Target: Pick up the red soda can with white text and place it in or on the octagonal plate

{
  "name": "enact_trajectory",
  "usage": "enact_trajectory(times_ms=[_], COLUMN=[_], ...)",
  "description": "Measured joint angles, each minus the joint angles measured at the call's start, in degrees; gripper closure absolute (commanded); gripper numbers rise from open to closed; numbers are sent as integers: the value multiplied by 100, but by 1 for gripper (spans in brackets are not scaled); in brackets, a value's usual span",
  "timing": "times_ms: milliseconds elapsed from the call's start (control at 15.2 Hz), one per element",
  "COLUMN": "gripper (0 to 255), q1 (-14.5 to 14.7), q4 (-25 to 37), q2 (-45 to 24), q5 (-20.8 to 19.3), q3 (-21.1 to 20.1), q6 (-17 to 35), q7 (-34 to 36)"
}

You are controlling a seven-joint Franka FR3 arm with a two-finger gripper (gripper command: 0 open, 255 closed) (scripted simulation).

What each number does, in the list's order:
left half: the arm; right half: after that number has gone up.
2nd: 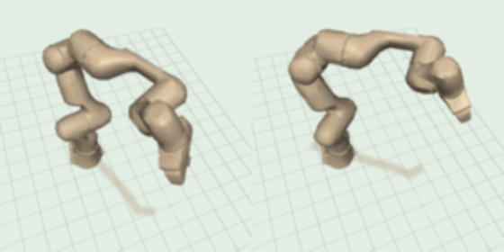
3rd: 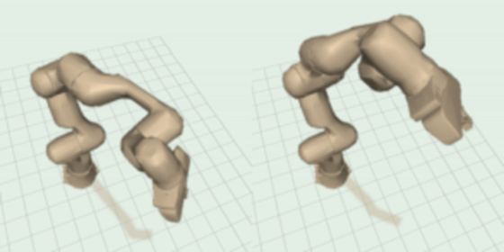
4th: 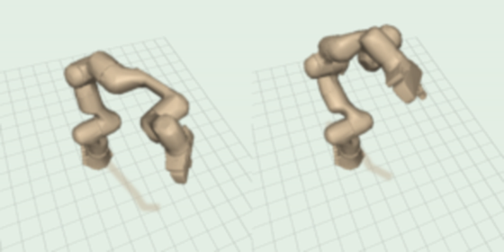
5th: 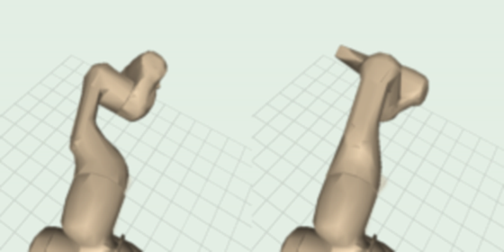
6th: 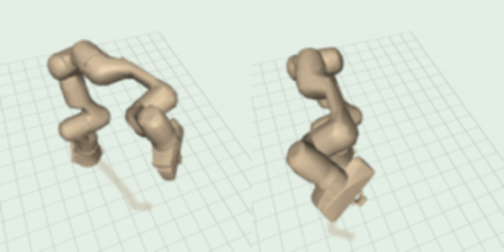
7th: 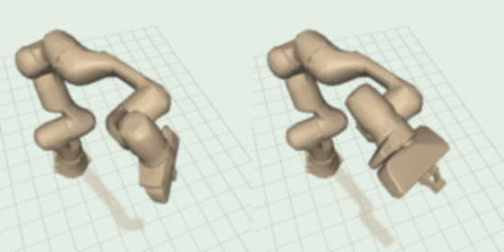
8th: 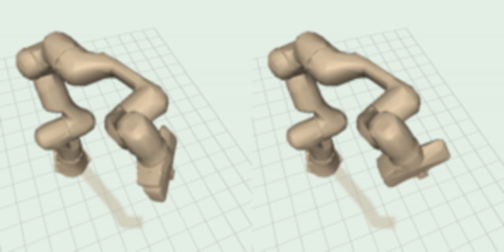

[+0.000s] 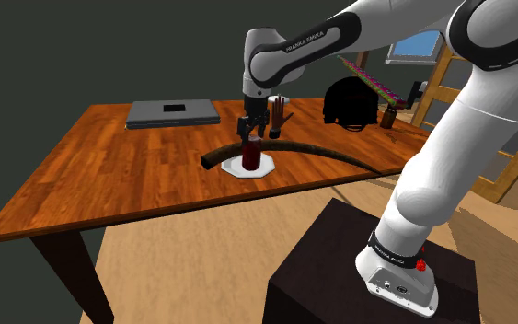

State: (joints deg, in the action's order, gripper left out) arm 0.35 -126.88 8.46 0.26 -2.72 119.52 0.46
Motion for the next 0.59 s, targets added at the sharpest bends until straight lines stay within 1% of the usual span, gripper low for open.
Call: enact_trajectory(times_ms=[132, 264, 330, 594], gripper=[0, 0, 0, 0], q1=[-9, 1, -5, 1], q4=[135, 444, 506, 521], q2=[75, 126, 157, 203], q5=[1, 4, 4, 8], q3=[13, 1, 9, 3], q6=[-207, -559, -653, -723], q7=[-22, 1, -14, -3])
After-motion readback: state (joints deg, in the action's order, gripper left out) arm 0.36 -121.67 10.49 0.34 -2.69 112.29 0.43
